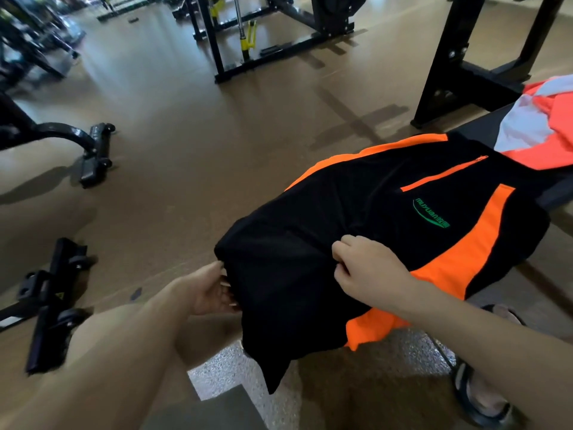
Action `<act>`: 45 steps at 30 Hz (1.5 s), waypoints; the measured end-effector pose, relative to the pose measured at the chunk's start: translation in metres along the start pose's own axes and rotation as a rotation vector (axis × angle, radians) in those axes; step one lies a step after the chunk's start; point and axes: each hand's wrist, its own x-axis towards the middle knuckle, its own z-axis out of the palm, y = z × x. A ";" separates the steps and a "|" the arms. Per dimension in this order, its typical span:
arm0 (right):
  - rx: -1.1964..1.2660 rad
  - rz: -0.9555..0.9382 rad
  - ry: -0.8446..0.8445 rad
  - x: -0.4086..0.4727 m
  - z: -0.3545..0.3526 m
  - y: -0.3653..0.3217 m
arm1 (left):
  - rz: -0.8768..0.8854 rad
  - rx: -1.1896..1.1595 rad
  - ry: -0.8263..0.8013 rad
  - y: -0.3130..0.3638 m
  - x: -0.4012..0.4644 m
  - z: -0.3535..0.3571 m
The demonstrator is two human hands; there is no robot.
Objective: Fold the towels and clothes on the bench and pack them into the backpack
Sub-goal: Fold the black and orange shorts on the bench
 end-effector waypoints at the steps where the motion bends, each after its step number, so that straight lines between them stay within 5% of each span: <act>1: 0.008 0.002 -0.012 0.000 -0.002 -0.001 | 0.004 -0.083 -0.020 -0.011 0.000 0.005; 6: 0.025 0.020 -0.050 -0.001 -0.008 -0.003 | 0.043 -0.422 -0.084 -0.043 -0.007 0.026; 11: 0.059 0.065 -0.024 -0.004 -0.015 0.001 | 0.247 -0.226 0.150 -0.033 -0.024 0.022; 15: 0.065 0.094 -0.020 -0.003 -0.020 0.001 | 0.308 -0.379 0.035 -0.016 -0.052 0.017; 24: 0.052 0.045 -0.056 -0.004 -0.016 -0.005 | 0.286 -0.019 -0.077 -0.005 -0.071 0.056; 33: 0.069 0.036 -0.053 -0.007 -0.018 -0.004 | 0.266 0.045 -0.095 0.003 -0.069 0.078; 45: 0.278 0.135 0.043 -0.002 -0.038 -0.005 | 0.287 -0.351 -0.165 -0.009 -0.086 0.073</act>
